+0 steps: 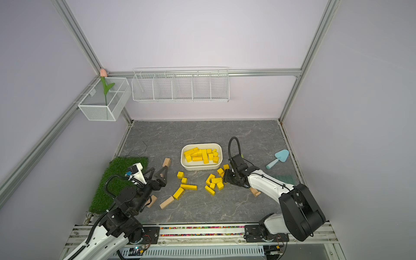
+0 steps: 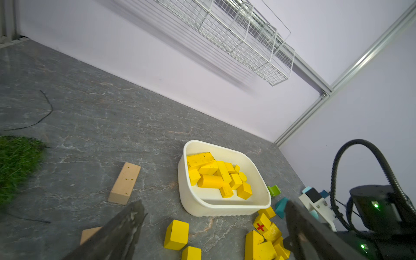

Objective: Pick out the yellow building blocks
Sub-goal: Pick up the building block from the center of the board.

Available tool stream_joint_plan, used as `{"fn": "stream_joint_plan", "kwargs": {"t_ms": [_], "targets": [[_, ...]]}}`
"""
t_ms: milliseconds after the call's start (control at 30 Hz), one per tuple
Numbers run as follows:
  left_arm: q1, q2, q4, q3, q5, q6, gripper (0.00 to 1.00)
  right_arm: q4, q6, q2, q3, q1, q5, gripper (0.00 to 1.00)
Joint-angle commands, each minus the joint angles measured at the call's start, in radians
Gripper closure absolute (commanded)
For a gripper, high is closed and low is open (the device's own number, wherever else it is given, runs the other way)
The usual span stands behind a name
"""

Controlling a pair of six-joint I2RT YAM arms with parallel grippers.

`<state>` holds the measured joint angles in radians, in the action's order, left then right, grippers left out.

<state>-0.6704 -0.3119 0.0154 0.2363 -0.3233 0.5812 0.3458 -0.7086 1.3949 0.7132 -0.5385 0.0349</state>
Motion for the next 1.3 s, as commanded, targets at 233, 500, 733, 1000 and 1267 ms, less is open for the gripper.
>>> {"fn": "stream_joint_plan", "kwargs": {"t_ms": [233, 500, 733, 1000, 1267], "targets": [[0.077, -0.056, 0.046, 0.002, 0.003, 0.082, 0.05, 0.035, 0.021, 0.056, 0.057, -0.033, -0.04, 0.41], [0.078, -0.137, 0.031, 0.027, 0.012, 0.081, 0.08, 0.028, 0.039, 0.074, 0.069, -0.048, -0.016, 0.42], [0.08, -0.138, 0.034, 0.028, 0.009, 0.083, 0.09, 0.039, 0.046, 0.098, 0.087, -0.061, -0.014, 0.51], [0.08, -0.135, 0.037, 0.028, 0.006, 0.087, 0.09, 0.075, 0.051, 0.131, 0.121, -0.079, -0.037, 0.57], [0.081, -0.135, 0.038, 0.028, 0.006, 0.089, 0.09, 0.126, 0.051, 0.176, 0.16, -0.103, -0.076, 0.6]]}}
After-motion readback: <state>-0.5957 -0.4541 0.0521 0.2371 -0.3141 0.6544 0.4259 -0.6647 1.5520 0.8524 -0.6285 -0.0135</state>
